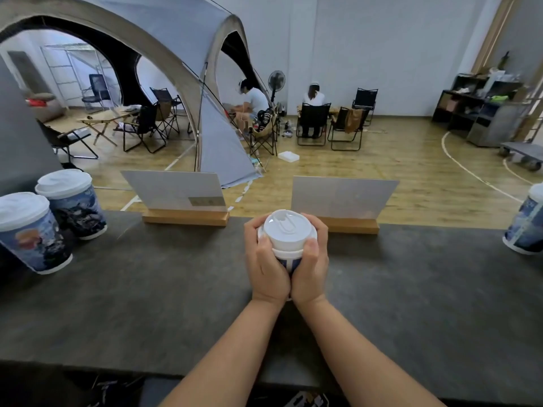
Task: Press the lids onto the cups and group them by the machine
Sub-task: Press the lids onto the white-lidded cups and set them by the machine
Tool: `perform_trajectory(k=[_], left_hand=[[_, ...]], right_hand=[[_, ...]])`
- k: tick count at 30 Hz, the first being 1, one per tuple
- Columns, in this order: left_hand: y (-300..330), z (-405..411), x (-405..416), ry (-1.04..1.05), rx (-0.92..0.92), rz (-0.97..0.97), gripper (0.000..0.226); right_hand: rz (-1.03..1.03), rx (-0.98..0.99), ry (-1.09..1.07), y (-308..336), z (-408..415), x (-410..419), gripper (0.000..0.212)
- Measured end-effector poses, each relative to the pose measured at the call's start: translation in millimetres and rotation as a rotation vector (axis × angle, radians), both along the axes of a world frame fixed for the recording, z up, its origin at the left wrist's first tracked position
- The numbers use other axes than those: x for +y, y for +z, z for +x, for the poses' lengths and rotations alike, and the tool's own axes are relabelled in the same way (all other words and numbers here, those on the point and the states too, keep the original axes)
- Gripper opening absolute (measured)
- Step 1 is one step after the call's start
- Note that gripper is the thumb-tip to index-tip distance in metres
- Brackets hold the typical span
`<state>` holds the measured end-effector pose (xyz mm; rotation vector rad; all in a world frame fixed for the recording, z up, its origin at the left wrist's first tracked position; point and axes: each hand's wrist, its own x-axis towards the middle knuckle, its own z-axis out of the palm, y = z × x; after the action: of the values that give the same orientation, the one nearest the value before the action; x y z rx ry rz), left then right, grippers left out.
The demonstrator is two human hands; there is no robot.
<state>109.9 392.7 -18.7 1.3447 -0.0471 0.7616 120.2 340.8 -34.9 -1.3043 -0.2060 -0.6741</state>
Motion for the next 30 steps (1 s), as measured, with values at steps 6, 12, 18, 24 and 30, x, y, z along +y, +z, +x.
perform_trajectory(k=[6,12,18,24,30], left_hand=[[2.7,1.1,4.0,-0.170,0.018,-0.090,0.028],[4.3,14.7,26.3,-0.372,0.151,-0.054,0.041],[0.0,-5.7,-1.5,-0.201,0.131,0.001,0.042],[-2.9,6.7,-10.2,-0.078,0.007,-0.067,0.035],[-3.6,8.7,-15.5,-0.023,-0.034,-0.110,0.034]], right_hand=[[0.040,0.082,0.004,4.1,-8.4,-1.0,0.041],[0.063,0.154,-0.073,25.6,-2.3,-27.6,0.018],[0.021,0.146,0.123,19.6,9.5,-24.3,0.034],[0.109,0.081,0.102,13.9,9.1,-14.3,0.035],[0.118,0.060,0.077,11.6,9.8,-13.7,0.034]])
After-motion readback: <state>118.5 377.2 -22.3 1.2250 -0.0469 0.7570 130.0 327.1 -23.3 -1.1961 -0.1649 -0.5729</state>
